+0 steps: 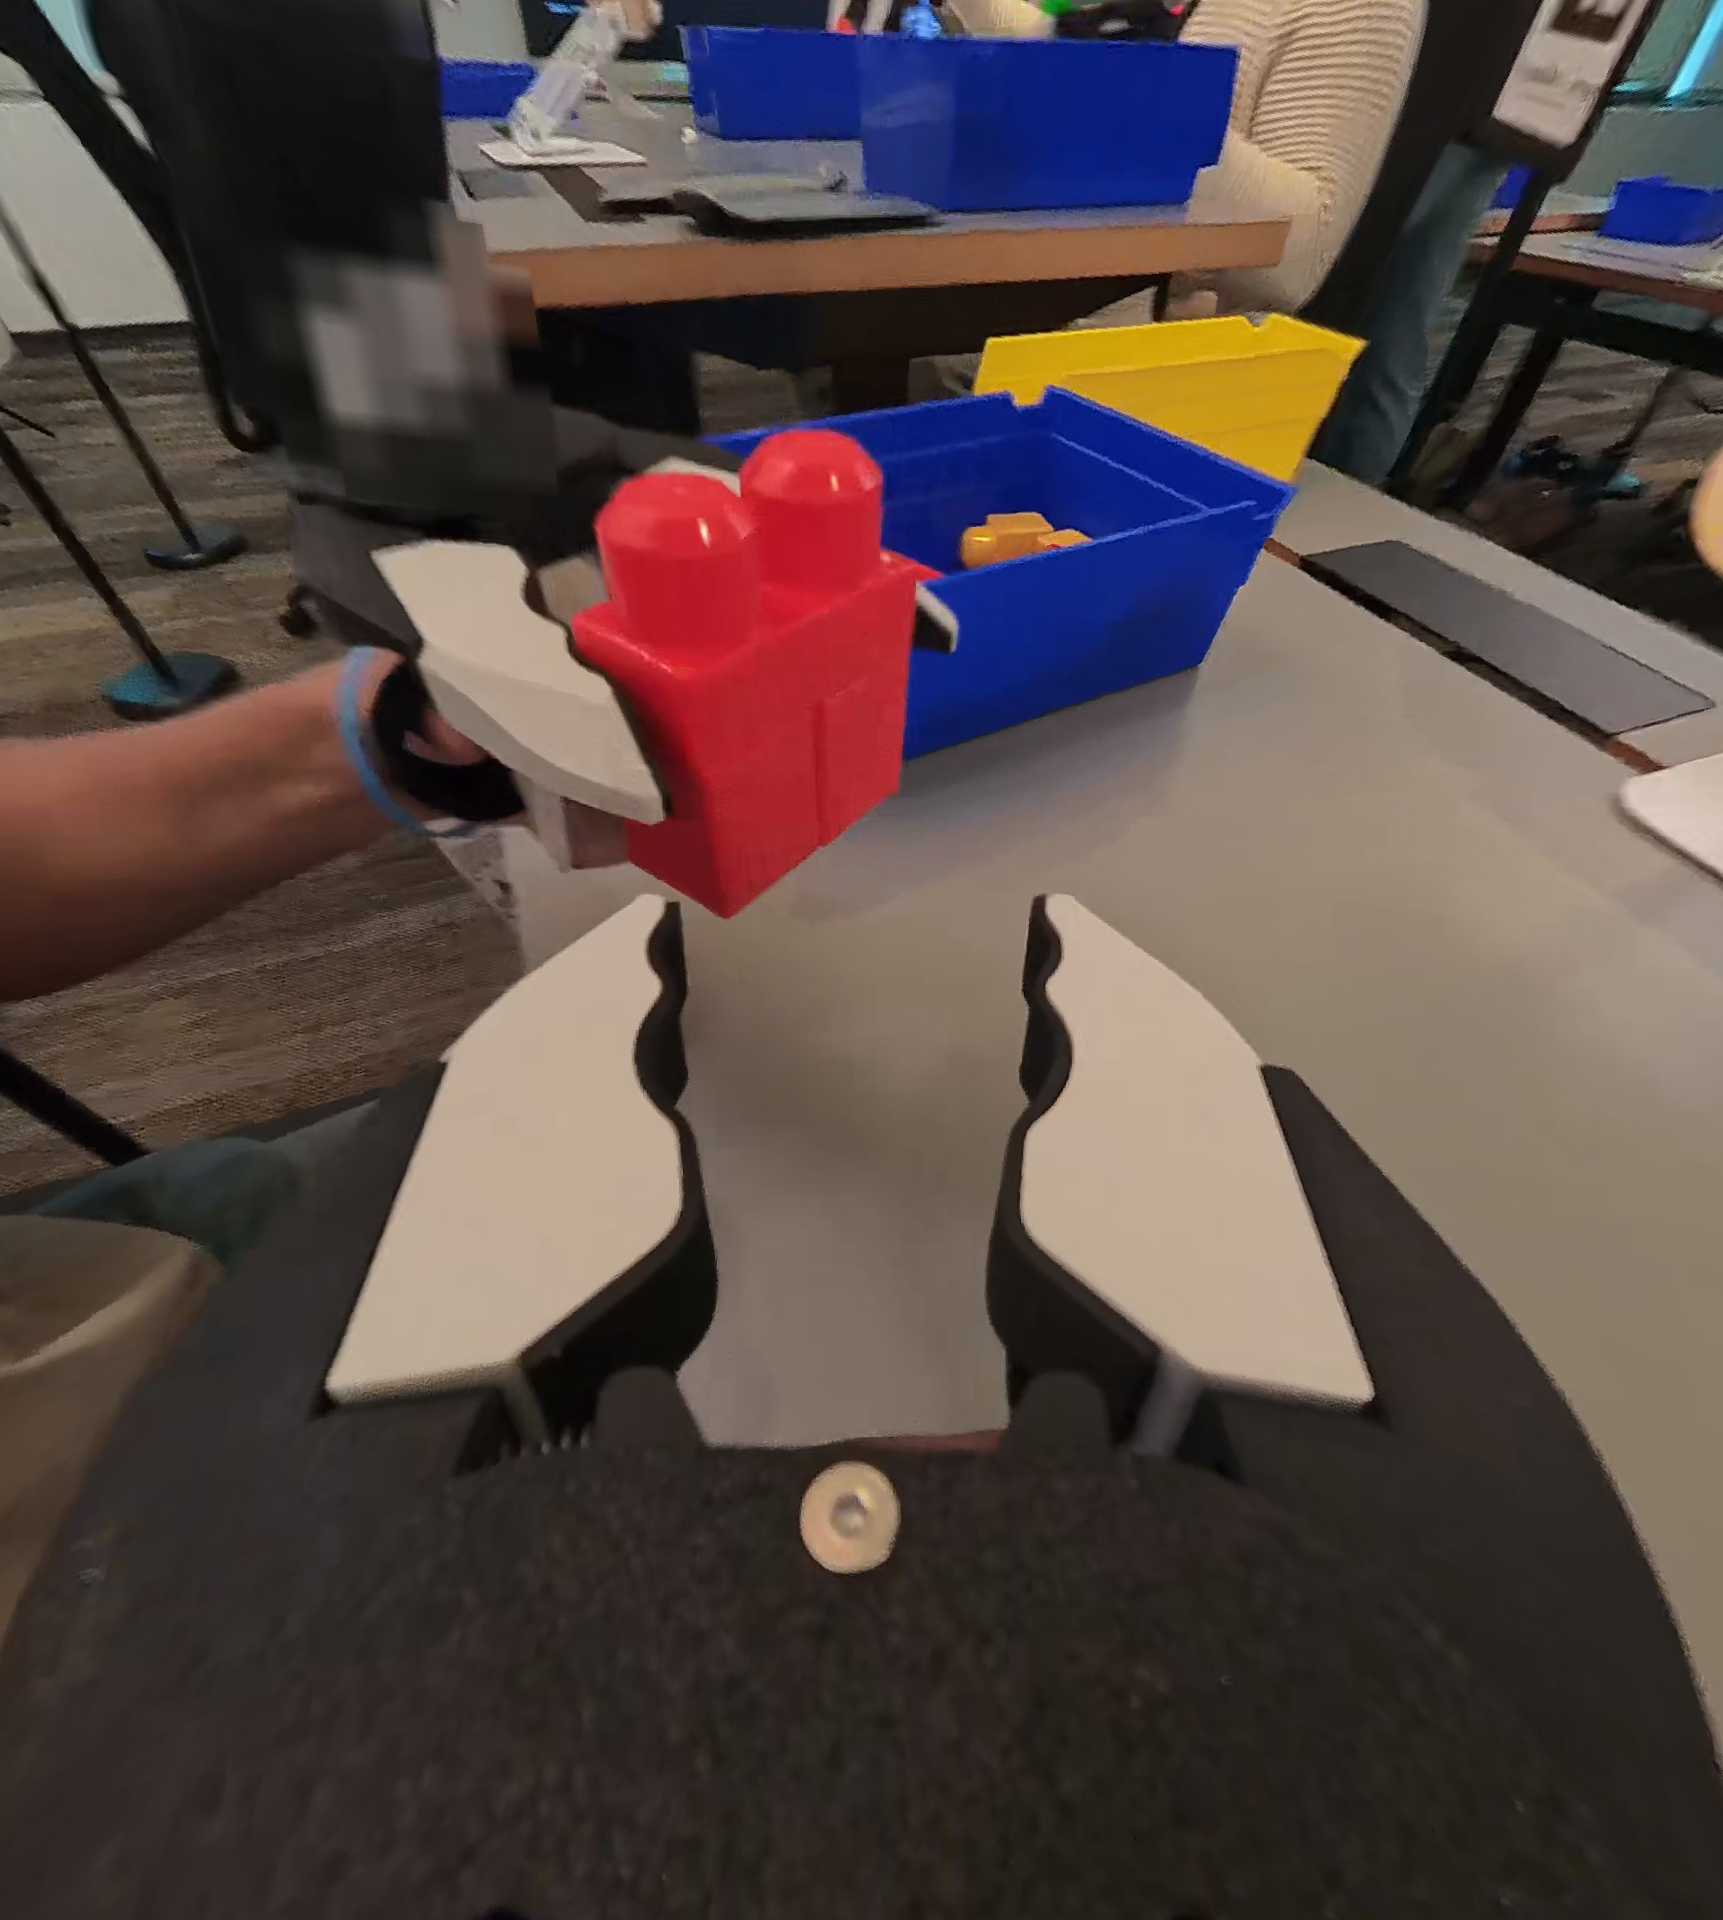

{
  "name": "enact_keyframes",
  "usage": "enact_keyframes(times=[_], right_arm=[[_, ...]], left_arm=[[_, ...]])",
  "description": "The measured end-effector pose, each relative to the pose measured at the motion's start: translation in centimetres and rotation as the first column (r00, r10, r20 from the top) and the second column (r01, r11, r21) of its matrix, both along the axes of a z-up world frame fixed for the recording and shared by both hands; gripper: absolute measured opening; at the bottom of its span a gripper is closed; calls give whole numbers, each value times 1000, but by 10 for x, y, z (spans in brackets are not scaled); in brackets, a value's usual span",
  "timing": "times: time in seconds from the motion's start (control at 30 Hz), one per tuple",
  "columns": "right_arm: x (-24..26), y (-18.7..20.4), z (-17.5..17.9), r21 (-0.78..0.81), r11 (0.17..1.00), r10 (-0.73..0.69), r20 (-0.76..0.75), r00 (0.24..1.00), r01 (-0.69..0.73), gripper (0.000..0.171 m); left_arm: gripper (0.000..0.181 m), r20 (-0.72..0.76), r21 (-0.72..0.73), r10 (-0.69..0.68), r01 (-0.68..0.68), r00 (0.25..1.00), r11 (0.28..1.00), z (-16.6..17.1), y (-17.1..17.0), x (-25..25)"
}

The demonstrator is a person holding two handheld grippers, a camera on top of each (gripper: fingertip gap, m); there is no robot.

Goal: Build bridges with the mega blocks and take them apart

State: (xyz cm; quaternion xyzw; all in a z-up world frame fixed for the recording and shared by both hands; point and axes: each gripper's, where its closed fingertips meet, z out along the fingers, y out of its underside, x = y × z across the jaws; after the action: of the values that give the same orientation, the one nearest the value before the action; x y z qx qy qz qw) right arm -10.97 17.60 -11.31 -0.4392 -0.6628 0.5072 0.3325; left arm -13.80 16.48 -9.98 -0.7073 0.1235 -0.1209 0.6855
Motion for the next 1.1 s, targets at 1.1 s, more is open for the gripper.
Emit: enact_keyframes(times=[1.1], right_arm=[[-26, 16, -32, -50, 983, -144, 382, 913, 176, 37]], left_arm=[[80, -496, 19, 370, -416, 786, 909, -47, 31, -8]])
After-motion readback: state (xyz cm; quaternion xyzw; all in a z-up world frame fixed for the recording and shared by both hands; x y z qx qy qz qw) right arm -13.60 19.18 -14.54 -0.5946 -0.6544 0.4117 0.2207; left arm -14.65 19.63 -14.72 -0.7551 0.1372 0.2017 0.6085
